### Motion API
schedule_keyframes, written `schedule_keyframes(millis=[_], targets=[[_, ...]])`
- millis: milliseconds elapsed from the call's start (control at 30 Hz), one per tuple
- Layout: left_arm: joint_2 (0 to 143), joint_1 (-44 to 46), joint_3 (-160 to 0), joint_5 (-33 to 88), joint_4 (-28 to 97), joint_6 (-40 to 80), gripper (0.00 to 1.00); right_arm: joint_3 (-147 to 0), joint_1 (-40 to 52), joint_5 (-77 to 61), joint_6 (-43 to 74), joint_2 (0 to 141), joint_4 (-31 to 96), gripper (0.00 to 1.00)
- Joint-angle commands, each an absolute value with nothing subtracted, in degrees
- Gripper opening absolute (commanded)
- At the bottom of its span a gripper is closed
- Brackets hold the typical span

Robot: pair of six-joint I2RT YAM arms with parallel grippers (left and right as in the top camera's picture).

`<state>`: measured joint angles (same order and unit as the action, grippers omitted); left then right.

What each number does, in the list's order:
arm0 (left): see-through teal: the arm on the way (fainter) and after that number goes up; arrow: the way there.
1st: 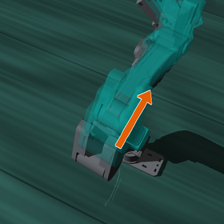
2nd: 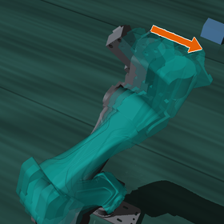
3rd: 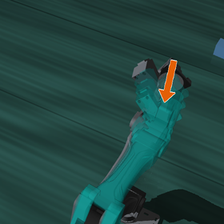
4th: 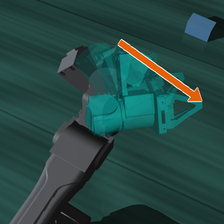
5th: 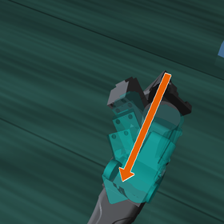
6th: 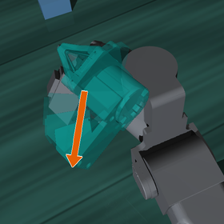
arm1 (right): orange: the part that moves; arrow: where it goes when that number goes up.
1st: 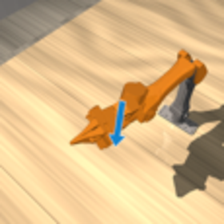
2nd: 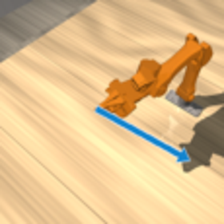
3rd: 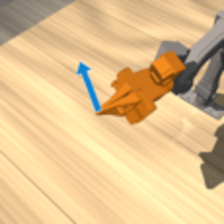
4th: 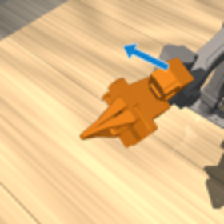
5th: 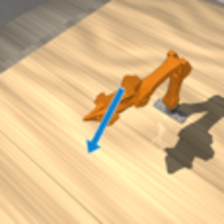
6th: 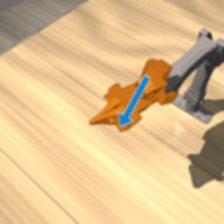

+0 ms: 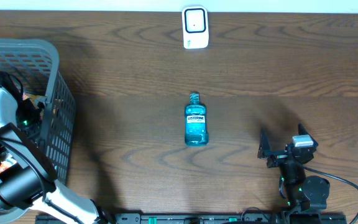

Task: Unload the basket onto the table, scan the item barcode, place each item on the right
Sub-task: 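Reach into the basket and grasp the yellow wipes packet with left gripper, then lift the wipes packet out and carry it beside the Listerine bottle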

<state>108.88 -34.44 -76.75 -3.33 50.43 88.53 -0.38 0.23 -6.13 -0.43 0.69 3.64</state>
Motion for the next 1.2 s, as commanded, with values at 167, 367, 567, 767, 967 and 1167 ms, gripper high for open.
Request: schedule_keyframes(millis=[167,367,567,767,967,1167], targets=[[112.03,-34.52,-69.87,-4.1,48.1,87.99,0.2,-0.32,0.36,-5.91,0.36,0.38,3.88,0.99],[111.02,-34.7,-70.48,-3.11,48.05,84.4,0.07,-0.32,0.36,-5.91,0.36,0.38,3.88,0.99],[105.19,-34.7,-73.25,-1.72,48.34,78.3,0.07,-0.32,0.36,-5.91,0.36,0.38,3.88,0.99],[92.07,-34.7,-74.98,-1.76,47.57,76.75,0.07,-0.32,0.36,-5.91,0.36,0.38,3.88,0.99],[77.25,-34.85,-75.02,-2.83,44.88,76.07,0.07,-0.32,0.36,-5.91,0.36,0.38,3.88,0.99],[65.1,-35.05,-75.02,-2.81,43.53,76.09,0.07,-0.32,0.36,-5.91,0.36,0.38,3.88,0.99]])
